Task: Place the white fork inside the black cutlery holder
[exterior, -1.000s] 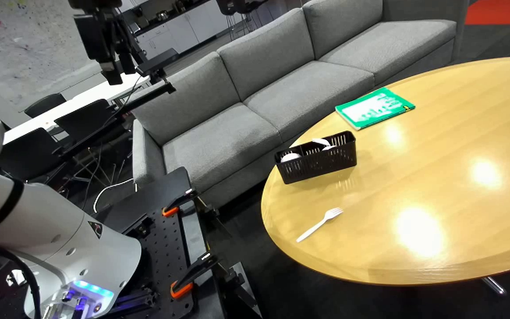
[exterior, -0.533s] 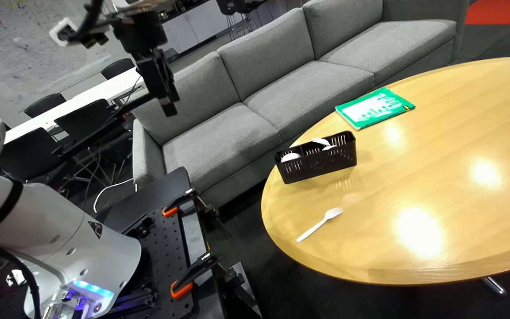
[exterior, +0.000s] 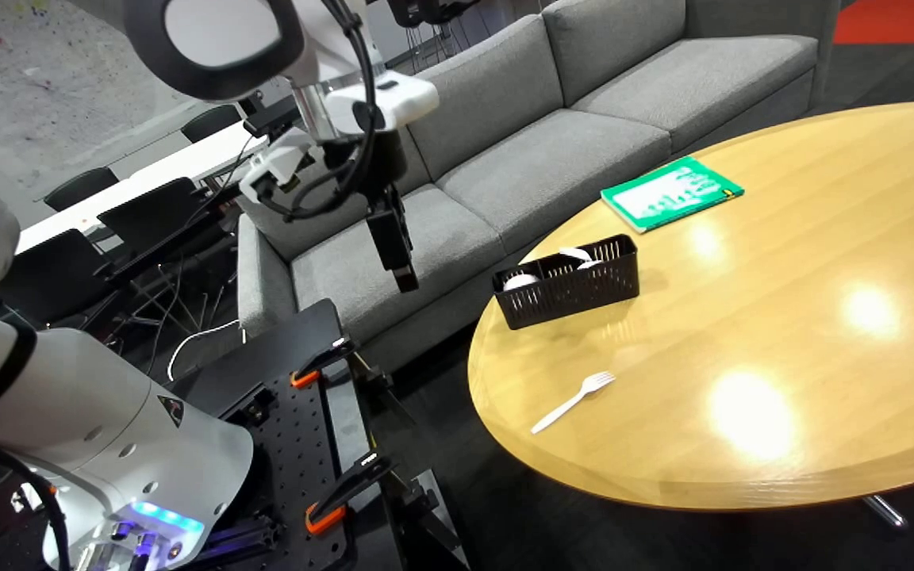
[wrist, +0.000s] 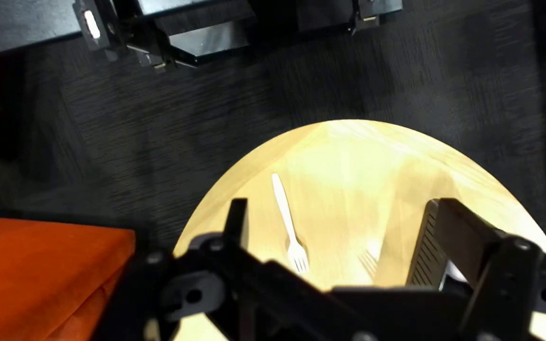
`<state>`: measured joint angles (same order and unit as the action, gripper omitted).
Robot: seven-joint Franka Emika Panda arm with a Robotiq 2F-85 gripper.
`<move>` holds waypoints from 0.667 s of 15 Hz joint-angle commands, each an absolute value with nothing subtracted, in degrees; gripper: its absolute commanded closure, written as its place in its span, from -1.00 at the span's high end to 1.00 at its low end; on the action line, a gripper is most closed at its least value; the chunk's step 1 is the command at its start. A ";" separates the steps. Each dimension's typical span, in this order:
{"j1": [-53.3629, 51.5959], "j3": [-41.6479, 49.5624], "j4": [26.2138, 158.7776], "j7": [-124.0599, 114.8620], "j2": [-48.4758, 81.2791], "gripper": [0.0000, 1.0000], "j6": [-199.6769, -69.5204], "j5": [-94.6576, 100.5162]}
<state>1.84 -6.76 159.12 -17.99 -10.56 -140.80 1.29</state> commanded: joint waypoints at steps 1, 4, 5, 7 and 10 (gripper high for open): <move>1.39 -5.32 158.31 -18.17 -8.60 1.00 -140.71 2.44; 1.56 -4.98 157.03 -18.15 -6.32 1.00 -140.71 2.90; 1.54 -5.00 156.93 -18.15 -6.32 1.00 -140.71 2.90; 1.36 -4.40 155.91 -15.76 -3.26 1.00 -143.16 0.99; 1.81 -3.02 154.05 -14.56 4.64 1.00 -152.93 0.13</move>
